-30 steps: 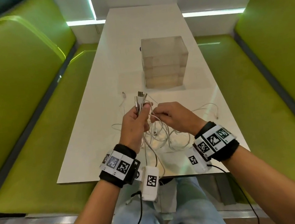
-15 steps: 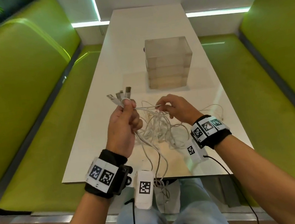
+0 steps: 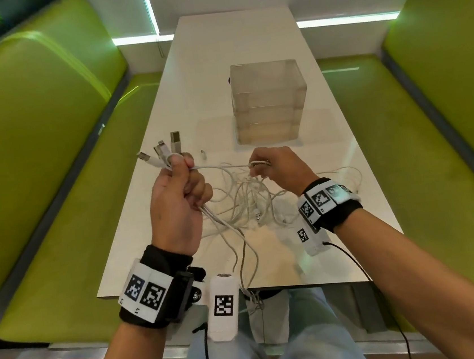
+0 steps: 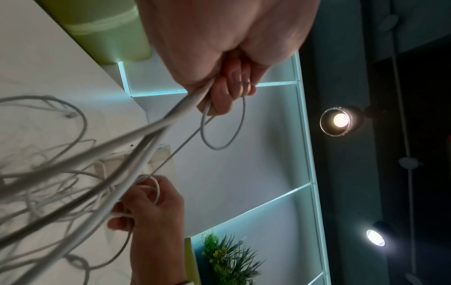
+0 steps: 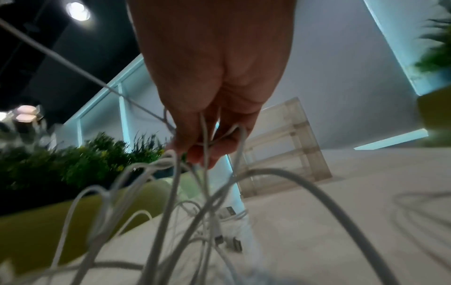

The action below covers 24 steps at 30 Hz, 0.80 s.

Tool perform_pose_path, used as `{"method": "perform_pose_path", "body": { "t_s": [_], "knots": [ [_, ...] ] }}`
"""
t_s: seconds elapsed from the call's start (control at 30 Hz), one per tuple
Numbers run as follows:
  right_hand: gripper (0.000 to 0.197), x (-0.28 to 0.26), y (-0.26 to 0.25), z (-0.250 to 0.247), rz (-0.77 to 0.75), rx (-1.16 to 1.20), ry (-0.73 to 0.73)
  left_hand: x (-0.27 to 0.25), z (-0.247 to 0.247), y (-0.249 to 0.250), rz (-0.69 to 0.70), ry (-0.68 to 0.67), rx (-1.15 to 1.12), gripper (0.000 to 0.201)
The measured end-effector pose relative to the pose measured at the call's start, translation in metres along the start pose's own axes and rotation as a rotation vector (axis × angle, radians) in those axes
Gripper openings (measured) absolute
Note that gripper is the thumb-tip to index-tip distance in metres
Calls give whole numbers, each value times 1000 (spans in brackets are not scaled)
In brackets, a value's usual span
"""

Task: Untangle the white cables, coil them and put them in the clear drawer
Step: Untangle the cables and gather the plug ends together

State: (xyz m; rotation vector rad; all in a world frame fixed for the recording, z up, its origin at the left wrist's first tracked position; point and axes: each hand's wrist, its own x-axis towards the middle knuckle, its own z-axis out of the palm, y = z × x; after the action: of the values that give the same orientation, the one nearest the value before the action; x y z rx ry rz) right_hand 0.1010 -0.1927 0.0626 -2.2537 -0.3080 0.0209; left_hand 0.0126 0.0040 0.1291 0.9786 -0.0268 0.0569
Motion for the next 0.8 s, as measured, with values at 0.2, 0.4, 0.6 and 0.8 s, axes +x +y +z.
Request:
{"method": "perform_pose_path", "body": {
  "t_s": [0.2, 0.4, 0.6, 0.8],
  "knots": [
    [28, -8, -4, -17, 188, 566, -69, 11, -19, 20, 58, 71, -33, 32],
    [23, 2, 16, -14, 453, 649, 94, 9, -18, 20, 71, 50, -57, 33],
    [13, 0, 19, -16, 468, 359, 103, 11, -23, 23, 93, 76, -45, 33],
    [62, -23, -16, -33, 289, 443, -221, 12, -17, 6, 4, 26, -46, 30]
  ]
}}
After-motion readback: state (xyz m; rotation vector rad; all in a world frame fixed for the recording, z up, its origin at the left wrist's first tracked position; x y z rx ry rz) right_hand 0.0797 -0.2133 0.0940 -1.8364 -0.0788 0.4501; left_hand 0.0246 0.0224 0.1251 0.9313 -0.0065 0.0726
